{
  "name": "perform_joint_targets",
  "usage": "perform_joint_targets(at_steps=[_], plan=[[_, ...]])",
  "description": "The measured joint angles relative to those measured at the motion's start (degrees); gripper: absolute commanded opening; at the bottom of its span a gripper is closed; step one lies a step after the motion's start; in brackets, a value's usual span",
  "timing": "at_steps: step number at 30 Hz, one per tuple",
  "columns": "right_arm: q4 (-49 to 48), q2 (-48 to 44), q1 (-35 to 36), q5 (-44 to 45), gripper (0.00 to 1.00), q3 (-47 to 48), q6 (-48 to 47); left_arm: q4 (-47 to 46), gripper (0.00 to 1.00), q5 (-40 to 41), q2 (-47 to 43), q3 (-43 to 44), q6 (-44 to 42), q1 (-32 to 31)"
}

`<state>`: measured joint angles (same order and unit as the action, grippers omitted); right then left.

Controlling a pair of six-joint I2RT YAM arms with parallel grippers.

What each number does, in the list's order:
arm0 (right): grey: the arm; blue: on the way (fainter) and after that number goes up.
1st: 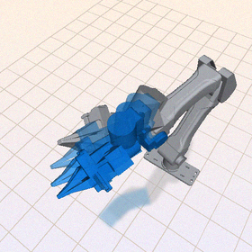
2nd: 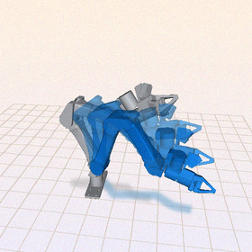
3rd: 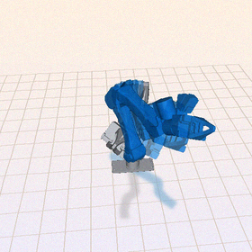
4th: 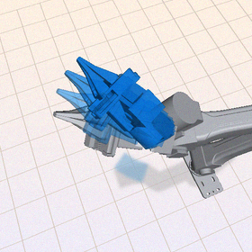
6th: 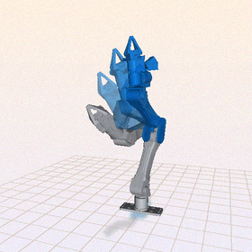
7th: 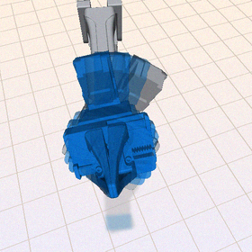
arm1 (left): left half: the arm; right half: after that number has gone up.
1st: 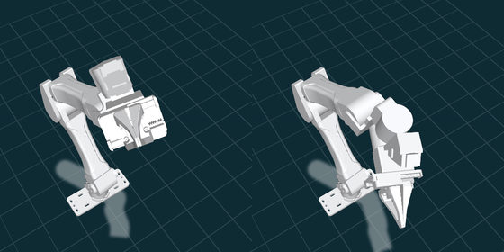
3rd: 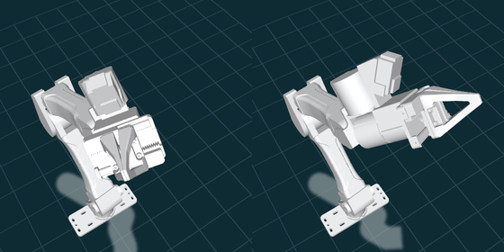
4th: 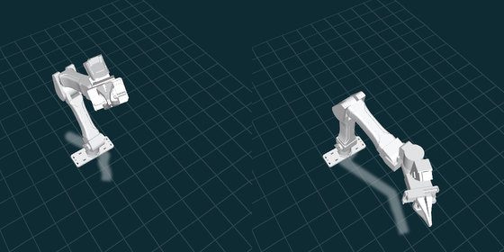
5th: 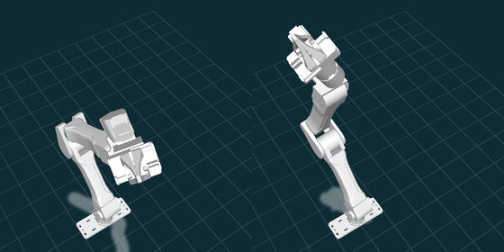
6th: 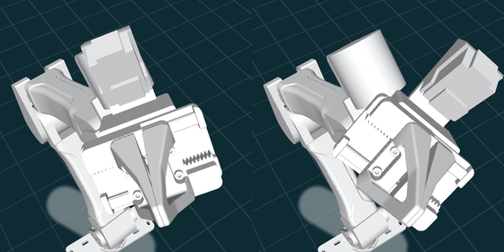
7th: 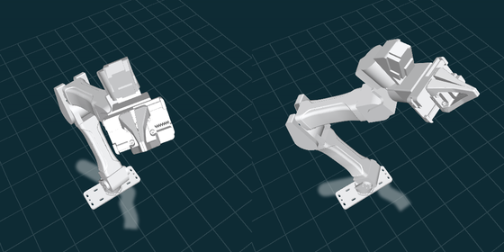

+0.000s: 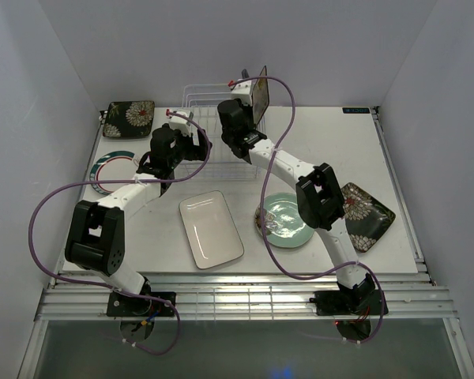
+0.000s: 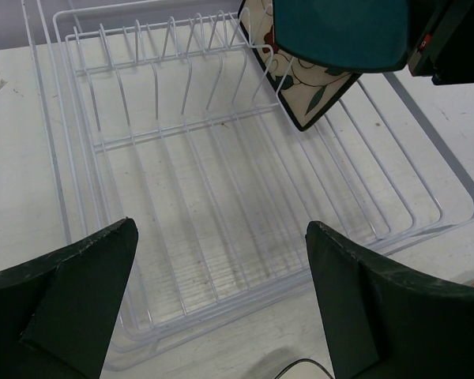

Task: Load the plates into the dish rack
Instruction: Insert the plate into the dish rack.

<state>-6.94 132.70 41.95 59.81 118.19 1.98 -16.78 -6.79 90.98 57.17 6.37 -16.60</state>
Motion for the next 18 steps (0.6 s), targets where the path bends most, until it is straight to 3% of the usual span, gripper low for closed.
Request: perform_joint_targets(at_steps=[18], plan=[[-23.32,3.69,-1.62,-4.59,0.08,-6.4,-12.17,0.0,0.98,0.31,0.0,0.0,-0.35,0.0]])
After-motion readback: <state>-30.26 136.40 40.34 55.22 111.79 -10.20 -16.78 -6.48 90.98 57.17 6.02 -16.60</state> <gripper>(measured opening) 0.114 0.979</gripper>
